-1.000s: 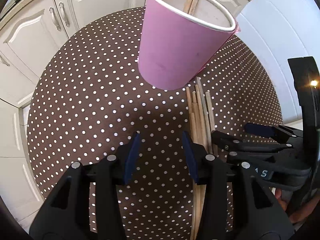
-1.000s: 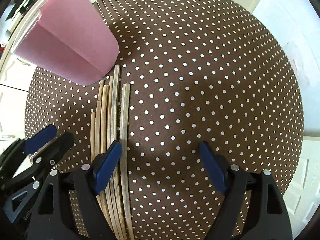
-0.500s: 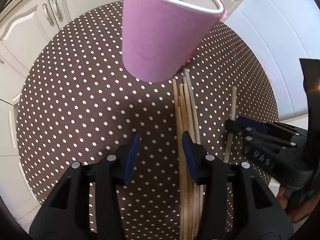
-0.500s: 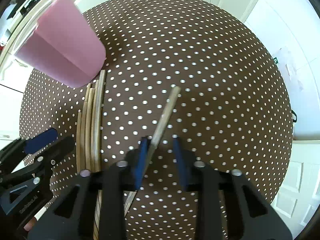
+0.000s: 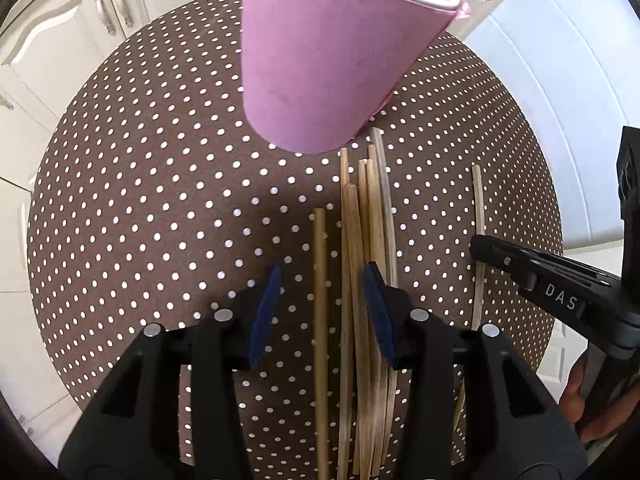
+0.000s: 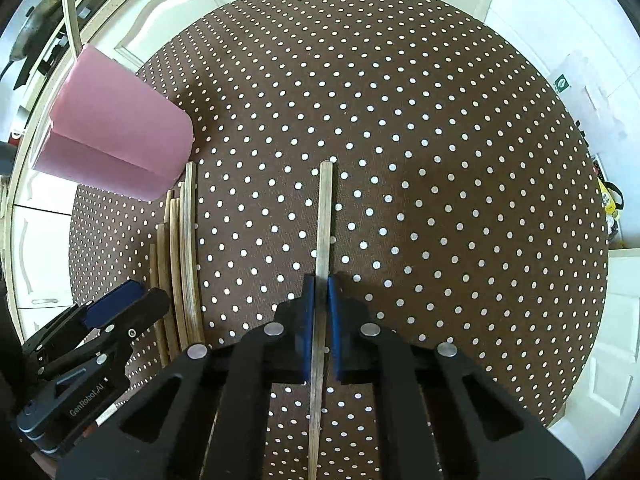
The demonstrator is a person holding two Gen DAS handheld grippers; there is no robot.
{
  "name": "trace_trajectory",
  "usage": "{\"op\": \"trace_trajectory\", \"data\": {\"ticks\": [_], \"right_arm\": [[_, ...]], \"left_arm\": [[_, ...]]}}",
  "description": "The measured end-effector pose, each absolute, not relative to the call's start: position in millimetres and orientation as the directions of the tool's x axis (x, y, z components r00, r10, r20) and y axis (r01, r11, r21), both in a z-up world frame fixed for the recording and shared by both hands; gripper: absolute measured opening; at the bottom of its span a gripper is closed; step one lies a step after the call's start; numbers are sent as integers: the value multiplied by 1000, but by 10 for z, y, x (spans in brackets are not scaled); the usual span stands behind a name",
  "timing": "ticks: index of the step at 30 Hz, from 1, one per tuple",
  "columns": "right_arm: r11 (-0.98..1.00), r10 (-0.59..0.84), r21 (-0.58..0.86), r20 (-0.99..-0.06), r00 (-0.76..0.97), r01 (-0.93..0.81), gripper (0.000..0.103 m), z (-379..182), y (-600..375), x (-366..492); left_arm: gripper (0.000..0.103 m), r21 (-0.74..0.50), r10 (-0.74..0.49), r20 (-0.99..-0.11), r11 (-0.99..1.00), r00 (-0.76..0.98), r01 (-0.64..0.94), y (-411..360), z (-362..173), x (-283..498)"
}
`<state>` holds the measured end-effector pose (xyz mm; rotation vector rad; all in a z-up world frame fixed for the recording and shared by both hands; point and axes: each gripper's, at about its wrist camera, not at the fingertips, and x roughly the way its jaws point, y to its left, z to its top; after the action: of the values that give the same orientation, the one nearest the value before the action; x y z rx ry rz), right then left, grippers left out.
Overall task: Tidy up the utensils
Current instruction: 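Close the right tool on a chopstick while the left tool grasps another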
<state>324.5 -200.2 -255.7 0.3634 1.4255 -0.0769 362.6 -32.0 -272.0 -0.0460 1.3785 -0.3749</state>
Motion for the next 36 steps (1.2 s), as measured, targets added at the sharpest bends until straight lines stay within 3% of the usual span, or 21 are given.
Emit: {"op": "trace_trajectory", "data": {"ticks": [12, 17, 18, 20, 23, 26, 36], "right_arm": [[944, 165, 199, -975, 146, 265, 5, -2457, -2039, 3251], [945, 157, 191, -977, 143, 265, 5, -2473, -2024, 3265], [946, 156, 189, -977, 143, 264, 5, -2472, -2025, 3268], [947, 148, 182, -979, 141, 264, 5, -2477, -2014, 3275], [937, 158, 196, -976, 147, 290, 6, -2487, -2034, 3269], [930, 172, 212, -973, 154, 301, 6, -2495, -2067, 3267], [918, 194, 242, -965, 178, 314, 5, -2340, -2156, 3201]], "left_arm": [[42, -211, -238, -962, 960, 136, 183, 166, -2760, 3597], [43, -101, -153, -973, 956, 174, 277, -34, -2781, 3566], [41, -83, -139, -973, 956, 185, 280, -49, -2784, 3549], [25, -36, -101, -971, 958, 218, 284, -92, -2796, 3503], [8, -64, -122, -967, 965, 222, 254, 4, -2793, 3518], [6, -123, -171, -964, 966, 204, 227, 216, -2759, 3600], [6, -139, -173, -957, 978, 232, 158, 384, -2541, 3463]]}}
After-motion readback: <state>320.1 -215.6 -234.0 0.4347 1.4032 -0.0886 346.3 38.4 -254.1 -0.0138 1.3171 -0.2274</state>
